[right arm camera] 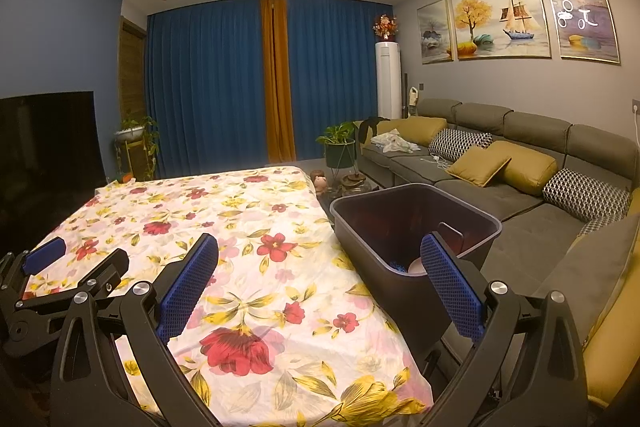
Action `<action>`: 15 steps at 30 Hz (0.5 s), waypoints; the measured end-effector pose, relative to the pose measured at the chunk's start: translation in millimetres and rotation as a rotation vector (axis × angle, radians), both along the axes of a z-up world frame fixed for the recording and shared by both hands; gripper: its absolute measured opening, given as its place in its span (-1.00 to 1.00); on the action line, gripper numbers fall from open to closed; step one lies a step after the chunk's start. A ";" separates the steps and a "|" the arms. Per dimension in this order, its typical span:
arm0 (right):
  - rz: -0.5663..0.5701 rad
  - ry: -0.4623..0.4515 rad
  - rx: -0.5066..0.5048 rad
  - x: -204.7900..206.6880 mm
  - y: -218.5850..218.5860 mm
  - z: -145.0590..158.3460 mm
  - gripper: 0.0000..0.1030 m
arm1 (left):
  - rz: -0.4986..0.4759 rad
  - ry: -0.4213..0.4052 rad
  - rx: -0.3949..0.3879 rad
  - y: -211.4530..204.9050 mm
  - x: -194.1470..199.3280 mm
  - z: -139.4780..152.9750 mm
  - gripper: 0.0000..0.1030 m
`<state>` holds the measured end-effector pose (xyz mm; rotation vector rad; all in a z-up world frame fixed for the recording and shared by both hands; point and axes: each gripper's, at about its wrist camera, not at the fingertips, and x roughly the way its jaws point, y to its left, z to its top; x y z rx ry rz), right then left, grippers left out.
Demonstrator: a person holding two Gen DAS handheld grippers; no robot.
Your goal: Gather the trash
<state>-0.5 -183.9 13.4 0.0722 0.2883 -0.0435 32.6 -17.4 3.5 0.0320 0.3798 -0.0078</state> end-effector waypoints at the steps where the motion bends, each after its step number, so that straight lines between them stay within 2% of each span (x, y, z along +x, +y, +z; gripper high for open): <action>1: 0.000 0.000 0.000 0.0 -0.1 -0.1 0.89 | -0.002 -0.002 0.004 -0.7 -0.3 -0.1 0.78; 5: -0.004 0.001 0.001 0.6 -0.2 0.5 0.89 | -0.010 -0.006 0.016 -2.1 -0.2 1.1 0.76; 9: -0.009 0.003 0.004 1.8 0.2 1.4 0.89 | -0.023 -0.006 0.039 -5.0 0.4 0.7 0.59; 15: -0.011 0.005 0.009 2.6 -3.7 0.9 0.89 | -0.027 -0.006 0.040 -6.0 1.4 0.5 0.58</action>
